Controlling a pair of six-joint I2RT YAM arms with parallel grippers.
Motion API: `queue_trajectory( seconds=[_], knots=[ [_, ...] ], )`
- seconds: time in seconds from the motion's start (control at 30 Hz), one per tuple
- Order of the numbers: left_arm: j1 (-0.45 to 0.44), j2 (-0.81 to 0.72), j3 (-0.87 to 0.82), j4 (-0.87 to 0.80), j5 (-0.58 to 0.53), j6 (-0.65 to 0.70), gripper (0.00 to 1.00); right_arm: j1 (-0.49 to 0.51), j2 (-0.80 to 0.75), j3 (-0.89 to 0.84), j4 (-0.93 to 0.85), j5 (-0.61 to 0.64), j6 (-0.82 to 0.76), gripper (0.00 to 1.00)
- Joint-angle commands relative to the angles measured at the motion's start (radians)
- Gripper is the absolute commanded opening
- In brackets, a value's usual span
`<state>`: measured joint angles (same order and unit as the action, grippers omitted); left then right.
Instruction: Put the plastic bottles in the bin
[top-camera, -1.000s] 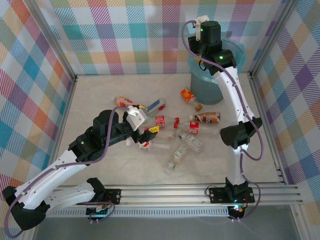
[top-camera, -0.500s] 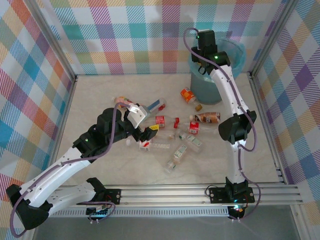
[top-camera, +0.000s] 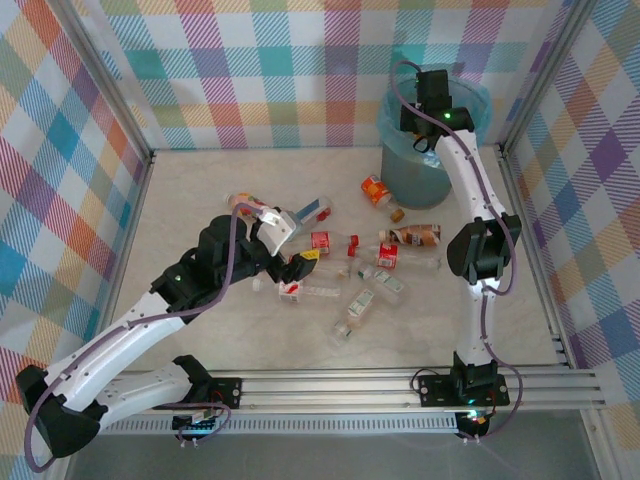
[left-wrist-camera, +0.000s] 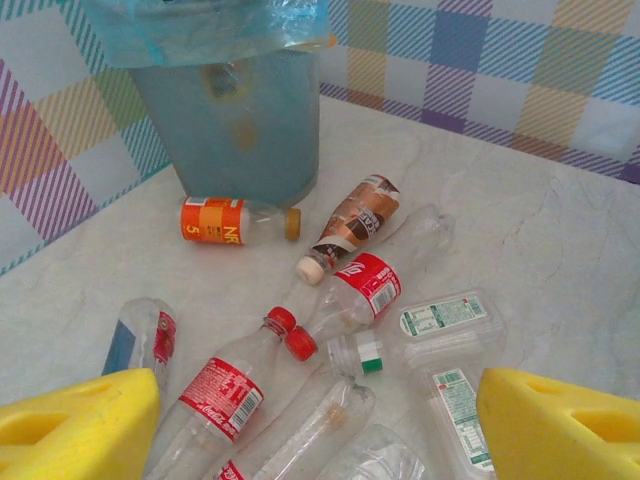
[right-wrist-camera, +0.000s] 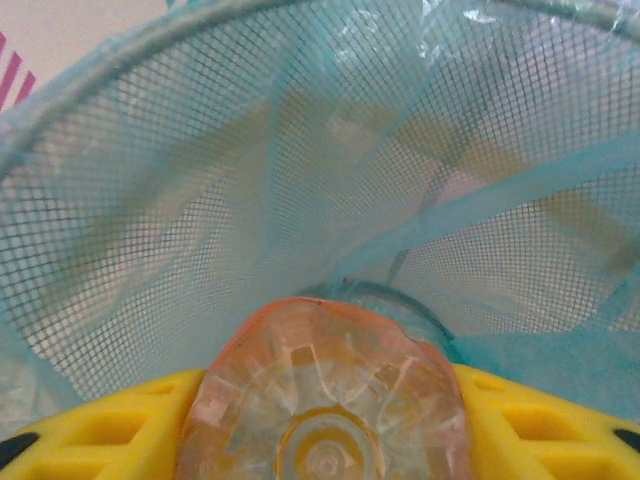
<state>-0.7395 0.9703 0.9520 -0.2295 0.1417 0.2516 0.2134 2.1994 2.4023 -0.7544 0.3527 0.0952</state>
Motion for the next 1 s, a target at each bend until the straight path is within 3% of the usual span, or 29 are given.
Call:
queue_trajectory(
  seconds=[0.0,0.17,0.5,0.97],
  knots=[
    [0.013,0.011,0.008,0.038,0.019,-0.02,0.82,0.004,0.016,0.002,0.003,-0.032,0.02,0.65],
    [0.013,0.015,0.019,0.032,0.006,-0.031,0.82,0.005,-0.002,0.01,0.0,-0.059,0.031,0.72],
    [0.014,0.011,0.059,-0.036,-0.024,-0.07,0.82,0.03,-0.071,0.037,-0.055,-0.098,0.095,0.72],
    [0.016,-0.048,0.1,-0.252,-0.121,-0.054,0.82,0.09,-0.279,-0.011,-0.055,-0.013,0.046,0.75]
  ],
)
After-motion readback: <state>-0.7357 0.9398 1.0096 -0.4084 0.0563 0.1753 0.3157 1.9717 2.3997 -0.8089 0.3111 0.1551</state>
